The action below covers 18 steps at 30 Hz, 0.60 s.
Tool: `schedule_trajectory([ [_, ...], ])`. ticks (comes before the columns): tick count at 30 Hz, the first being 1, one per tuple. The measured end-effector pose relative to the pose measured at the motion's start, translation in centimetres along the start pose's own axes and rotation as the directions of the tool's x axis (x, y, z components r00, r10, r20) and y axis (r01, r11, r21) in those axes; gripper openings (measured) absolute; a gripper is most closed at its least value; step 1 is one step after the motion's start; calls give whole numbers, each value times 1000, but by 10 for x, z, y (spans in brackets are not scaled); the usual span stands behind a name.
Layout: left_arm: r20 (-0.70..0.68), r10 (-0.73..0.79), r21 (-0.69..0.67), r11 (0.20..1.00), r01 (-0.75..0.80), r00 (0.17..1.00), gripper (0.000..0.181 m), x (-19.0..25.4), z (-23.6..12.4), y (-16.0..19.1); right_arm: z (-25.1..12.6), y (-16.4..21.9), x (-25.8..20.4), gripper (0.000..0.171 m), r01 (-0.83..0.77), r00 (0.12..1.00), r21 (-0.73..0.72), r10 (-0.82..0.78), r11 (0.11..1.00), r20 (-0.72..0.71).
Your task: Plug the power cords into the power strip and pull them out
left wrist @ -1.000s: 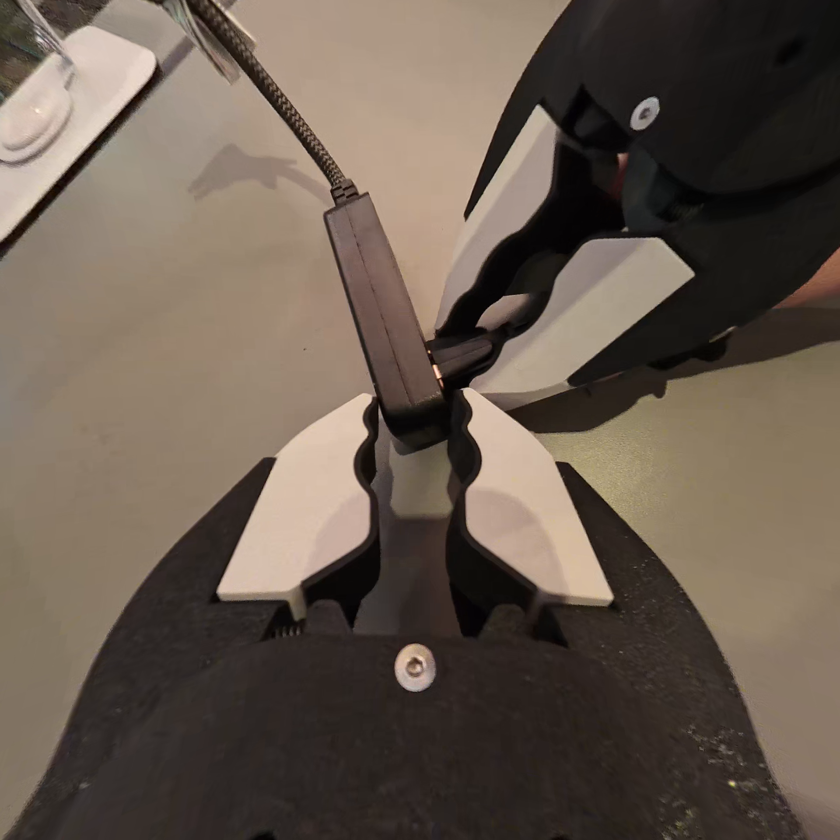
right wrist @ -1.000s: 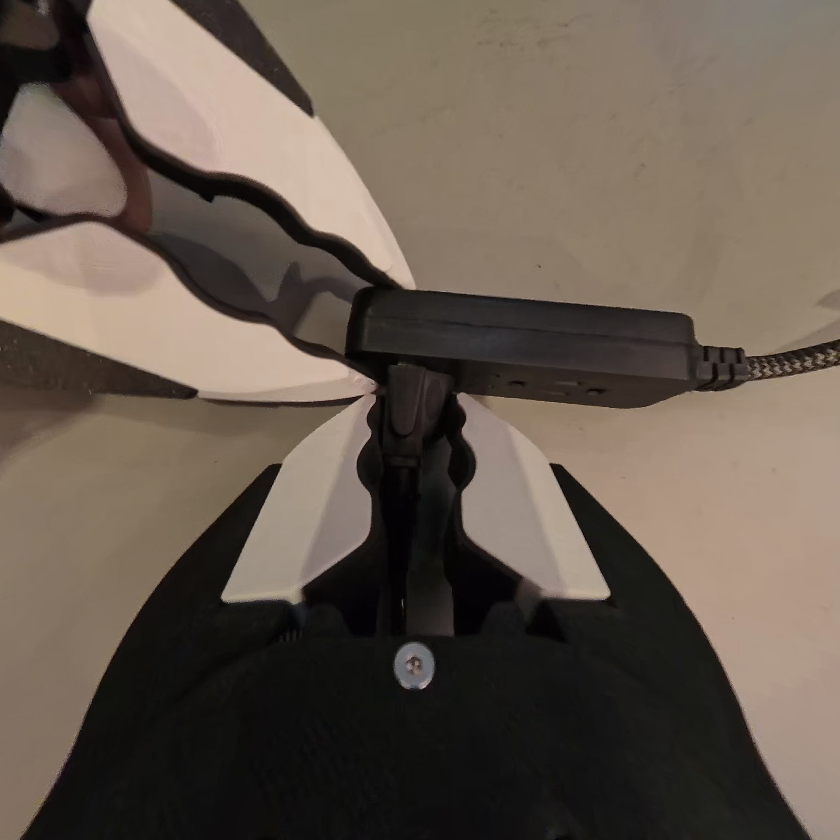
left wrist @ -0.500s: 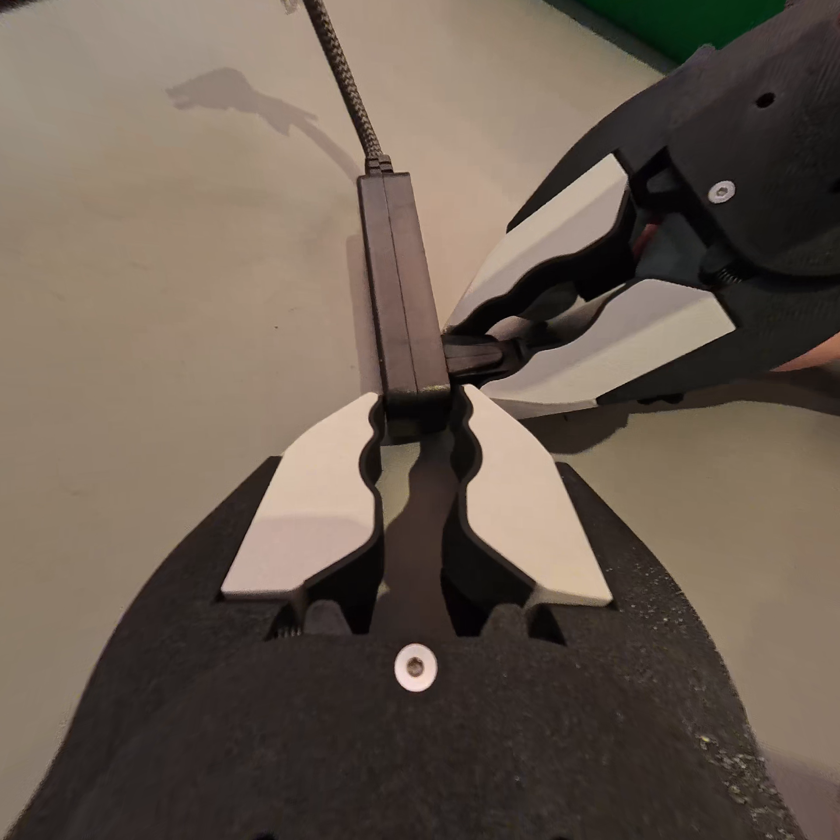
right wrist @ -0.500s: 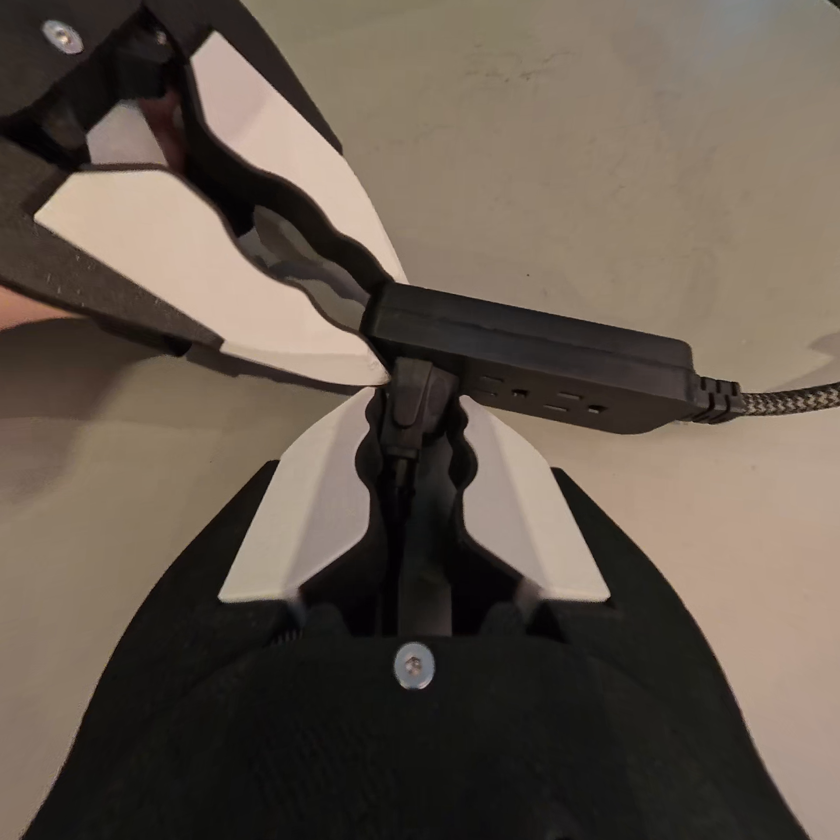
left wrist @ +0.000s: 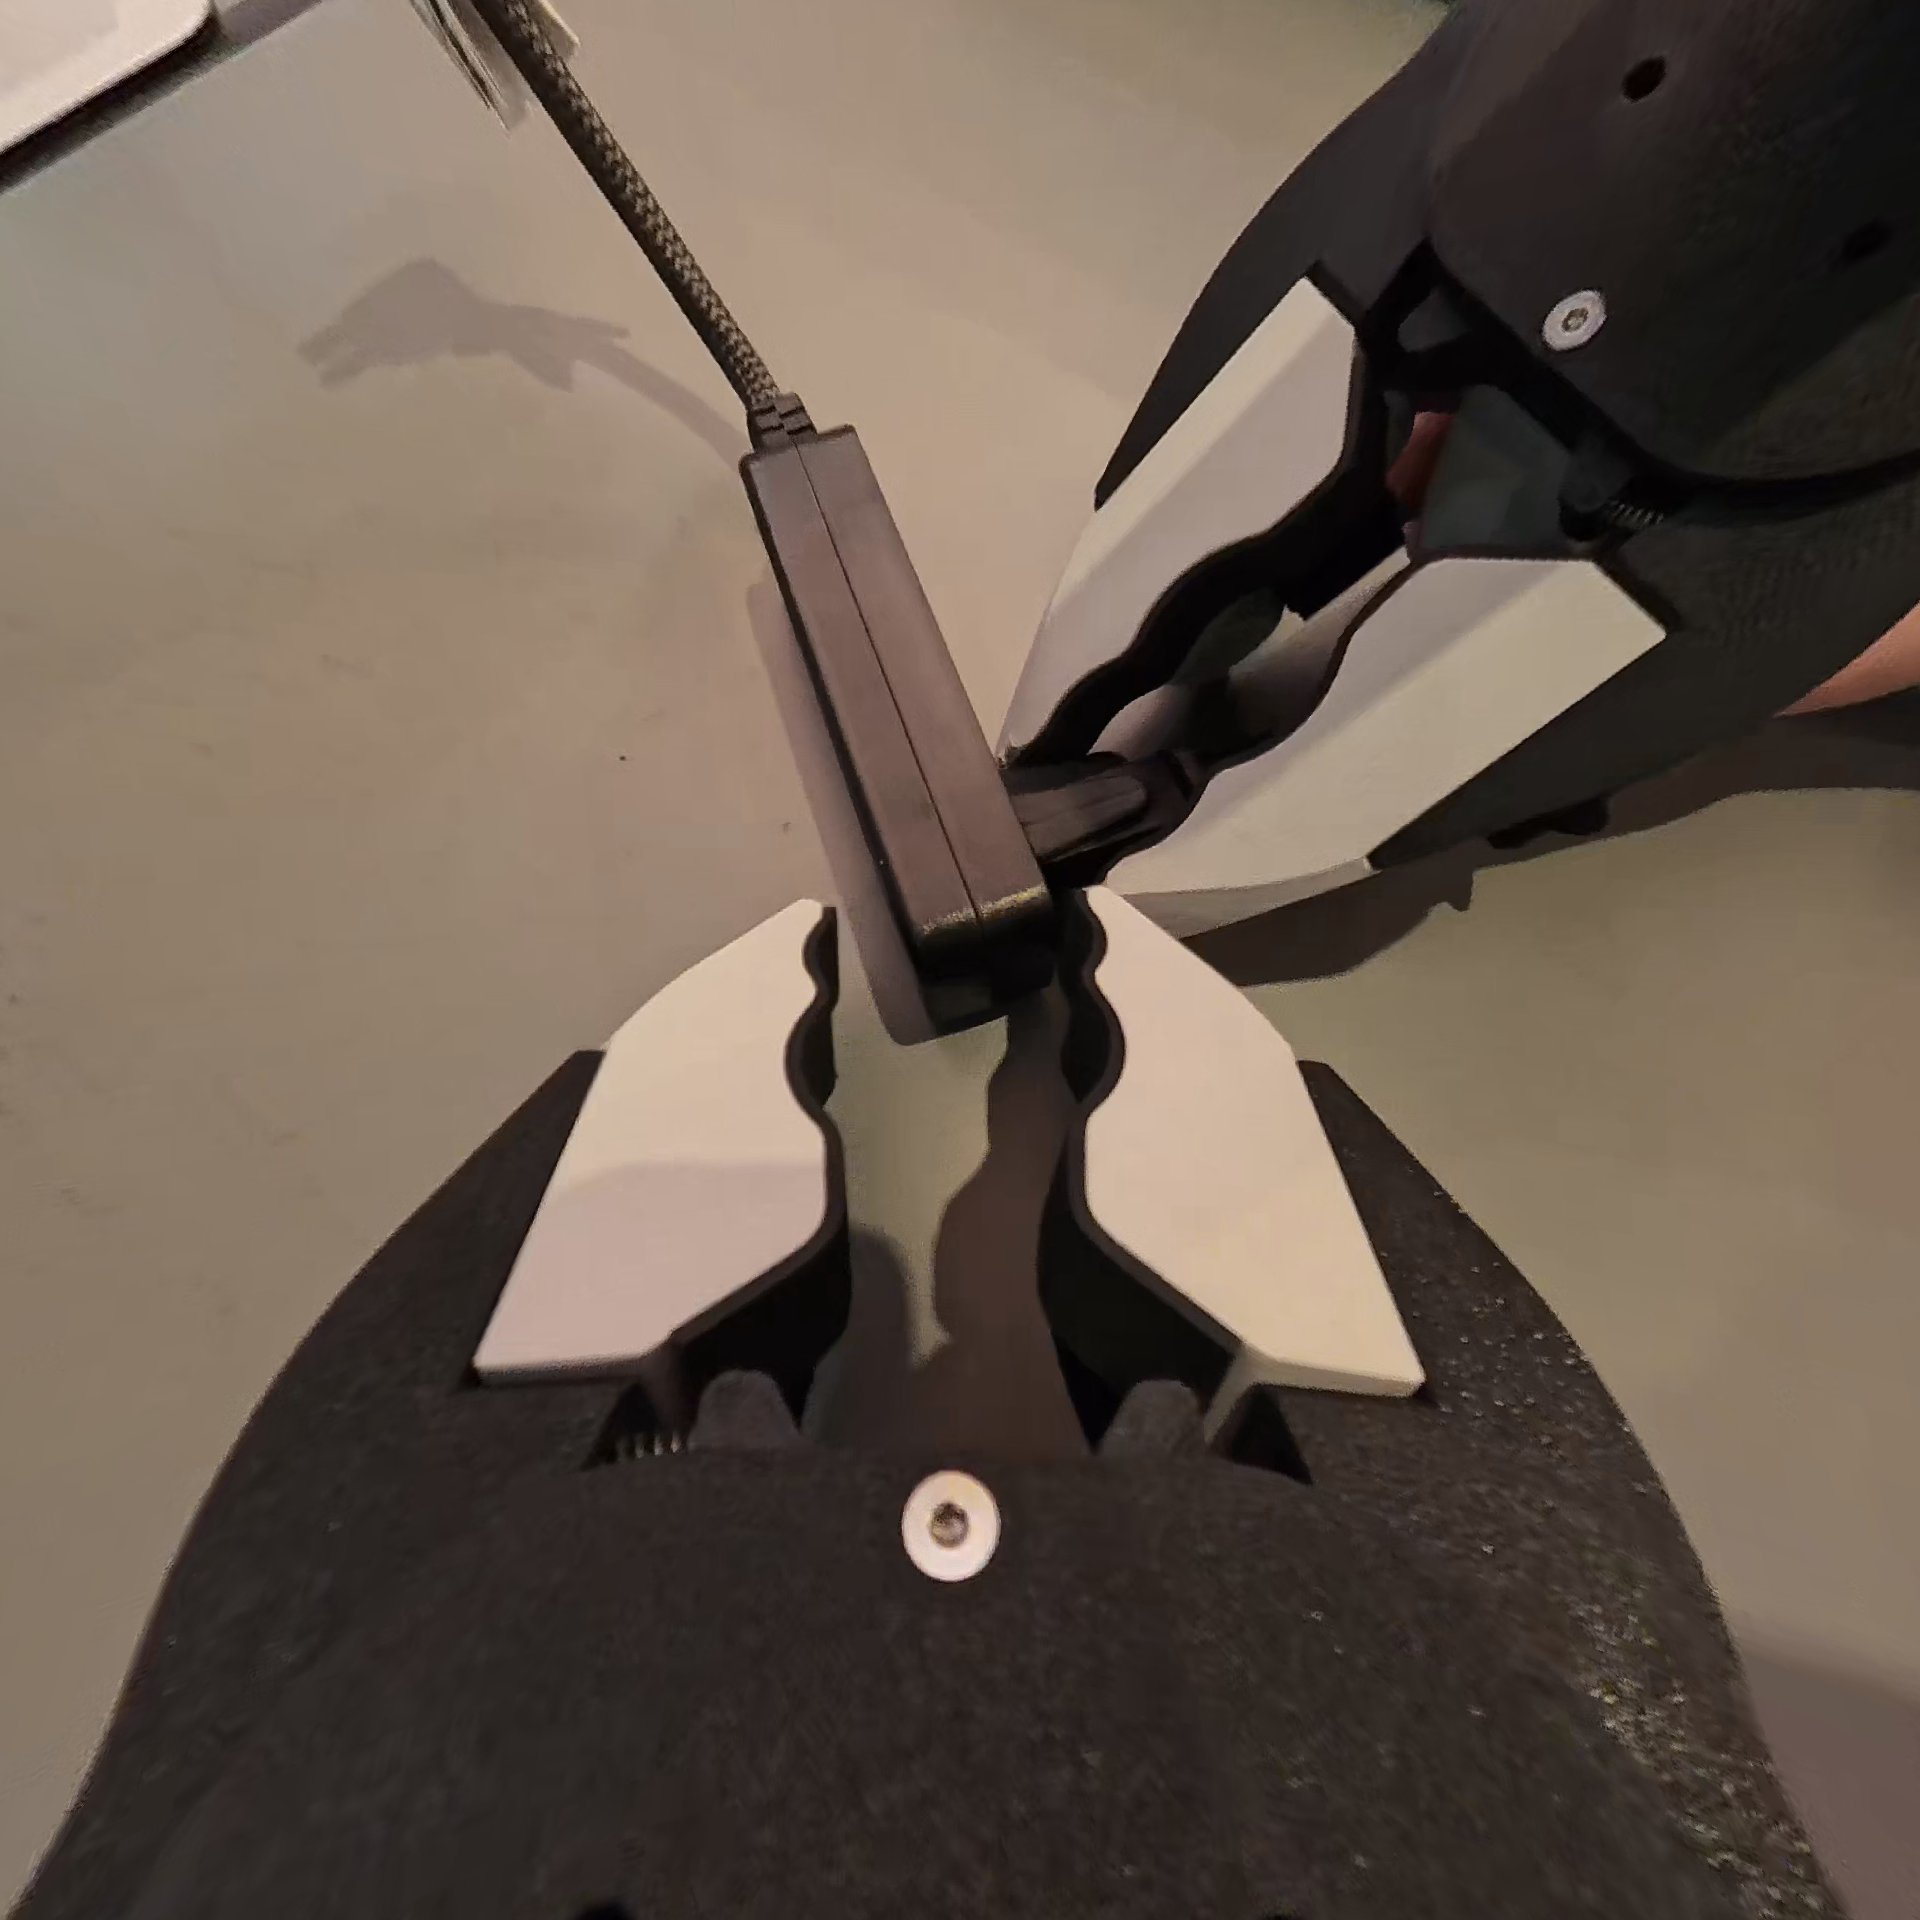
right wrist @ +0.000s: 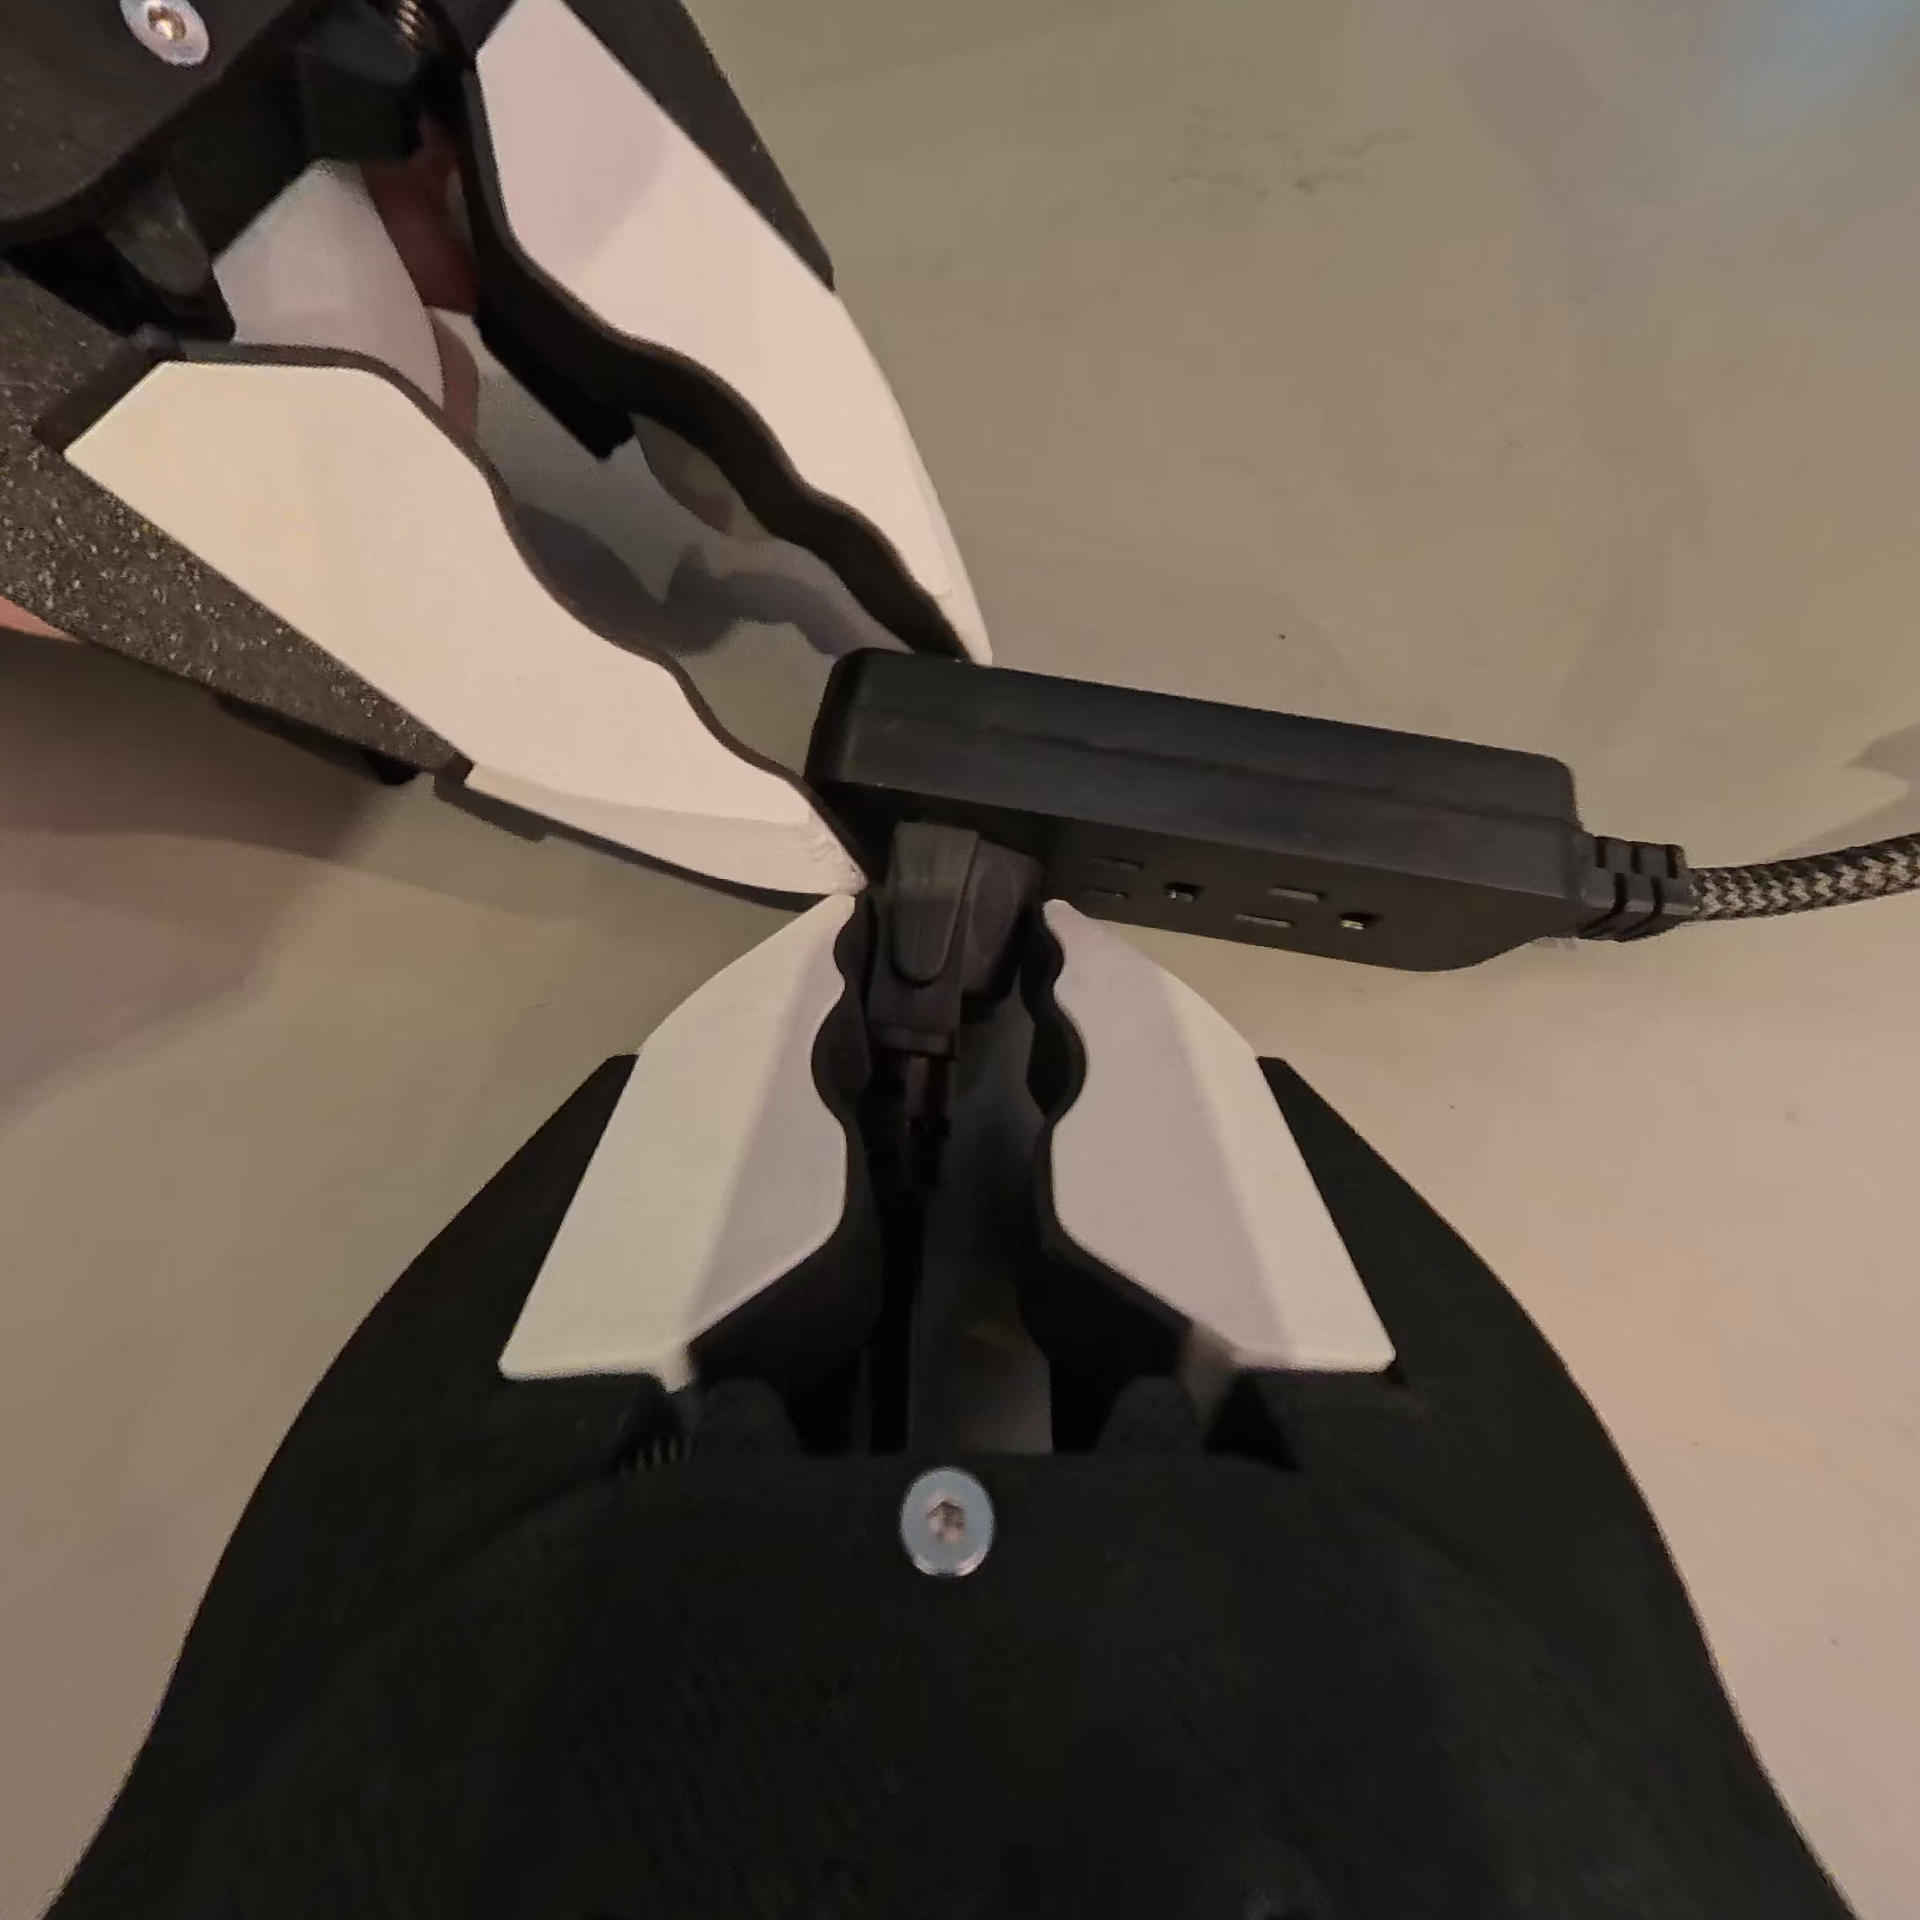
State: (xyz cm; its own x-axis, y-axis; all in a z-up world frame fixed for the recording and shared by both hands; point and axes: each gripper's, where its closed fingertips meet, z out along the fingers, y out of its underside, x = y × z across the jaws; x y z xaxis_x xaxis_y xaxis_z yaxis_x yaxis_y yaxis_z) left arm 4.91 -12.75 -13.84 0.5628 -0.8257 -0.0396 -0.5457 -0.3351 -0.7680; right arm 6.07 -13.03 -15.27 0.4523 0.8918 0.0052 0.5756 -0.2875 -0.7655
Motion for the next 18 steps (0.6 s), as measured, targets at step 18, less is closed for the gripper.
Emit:
schedule_trajectory([
  [18,-98,82,-158,983,-97,992,31,5,9,15,-1,1,-2,29,-26,1000,-10,26,1000,-4],
])
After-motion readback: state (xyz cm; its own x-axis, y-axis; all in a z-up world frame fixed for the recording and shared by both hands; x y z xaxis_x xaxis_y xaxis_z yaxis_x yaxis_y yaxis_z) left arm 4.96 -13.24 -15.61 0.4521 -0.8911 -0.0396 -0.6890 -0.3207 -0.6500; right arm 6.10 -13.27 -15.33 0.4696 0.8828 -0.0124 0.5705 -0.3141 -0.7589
